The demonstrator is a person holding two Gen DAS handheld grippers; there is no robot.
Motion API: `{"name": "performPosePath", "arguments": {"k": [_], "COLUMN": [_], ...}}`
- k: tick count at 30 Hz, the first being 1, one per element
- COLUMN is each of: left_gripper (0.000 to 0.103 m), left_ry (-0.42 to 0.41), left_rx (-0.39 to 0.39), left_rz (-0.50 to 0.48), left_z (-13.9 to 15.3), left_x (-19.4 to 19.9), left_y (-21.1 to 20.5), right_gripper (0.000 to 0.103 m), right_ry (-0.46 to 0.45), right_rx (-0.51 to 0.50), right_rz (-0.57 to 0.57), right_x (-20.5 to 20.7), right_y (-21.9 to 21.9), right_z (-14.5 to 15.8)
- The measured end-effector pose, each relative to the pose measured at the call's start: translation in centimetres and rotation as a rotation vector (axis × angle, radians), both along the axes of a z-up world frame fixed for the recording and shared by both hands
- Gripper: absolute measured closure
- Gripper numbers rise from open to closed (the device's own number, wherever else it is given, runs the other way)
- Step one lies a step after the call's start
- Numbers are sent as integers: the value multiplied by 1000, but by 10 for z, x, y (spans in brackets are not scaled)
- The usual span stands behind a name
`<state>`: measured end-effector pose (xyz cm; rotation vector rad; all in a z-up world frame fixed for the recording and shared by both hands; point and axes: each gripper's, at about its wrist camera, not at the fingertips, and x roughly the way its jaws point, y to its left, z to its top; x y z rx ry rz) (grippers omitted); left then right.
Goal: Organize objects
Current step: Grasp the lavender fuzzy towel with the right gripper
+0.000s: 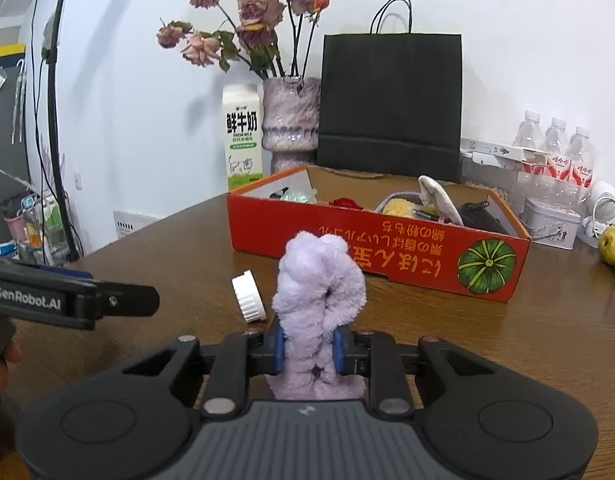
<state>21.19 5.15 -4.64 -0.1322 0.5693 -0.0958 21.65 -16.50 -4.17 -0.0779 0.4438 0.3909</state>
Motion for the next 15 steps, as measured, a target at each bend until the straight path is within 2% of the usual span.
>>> {"name": "performPosePath", "arguments": {"k": [9, 15], "left_gripper": [0, 0], "left_ry": [12, 34], "left_rx": [0, 35], "left_rz": [-14, -68], "left_z": [-3, -5], "left_x": [5, 15], "left_y": [-6, -25], "right_gripper": [82, 82], "right_ry": [-21, -44], "right_rx": [10, 12], "right_rz": [-13, -23], "right_x": [-1, -1], "right_y": [-6, -12], "right_z": [2, 6]}}
